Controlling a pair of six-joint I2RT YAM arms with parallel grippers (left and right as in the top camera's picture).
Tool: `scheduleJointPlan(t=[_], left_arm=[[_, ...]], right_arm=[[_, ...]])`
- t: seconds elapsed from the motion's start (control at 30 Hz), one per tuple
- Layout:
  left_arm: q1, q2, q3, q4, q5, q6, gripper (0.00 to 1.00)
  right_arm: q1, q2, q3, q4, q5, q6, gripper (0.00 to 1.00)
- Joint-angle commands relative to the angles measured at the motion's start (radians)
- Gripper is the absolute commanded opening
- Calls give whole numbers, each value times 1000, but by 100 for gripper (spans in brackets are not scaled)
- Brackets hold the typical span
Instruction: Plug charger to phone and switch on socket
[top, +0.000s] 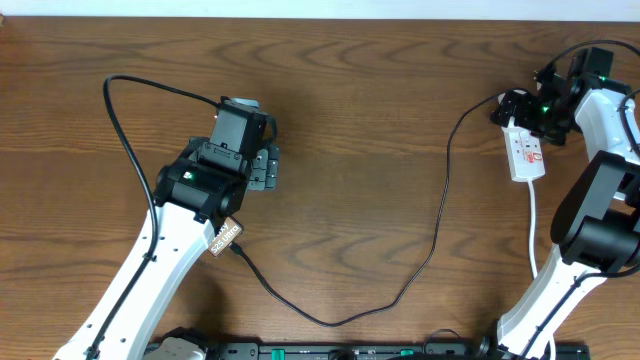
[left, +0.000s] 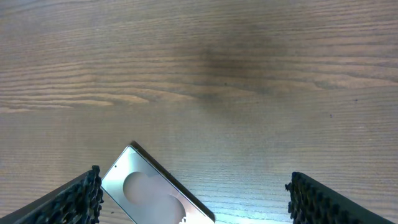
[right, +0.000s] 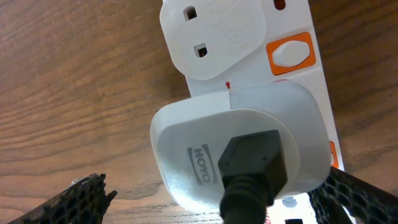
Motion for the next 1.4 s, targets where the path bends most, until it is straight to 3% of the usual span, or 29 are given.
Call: scheduleJointPlan(t=[0.0, 1.1, 1.37], left_arm=[[-2, -6, 14, -3, -16, 6, 91], [-2, -6, 14, -3, -16, 6, 92], [-2, -6, 14, -3, -16, 6, 92]], right_arm=[[22, 25, -8, -6, -97, 6, 99], [41, 76, -22, 5, -100, 21, 99], [21, 45, 39, -84, -76, 23, 99]])
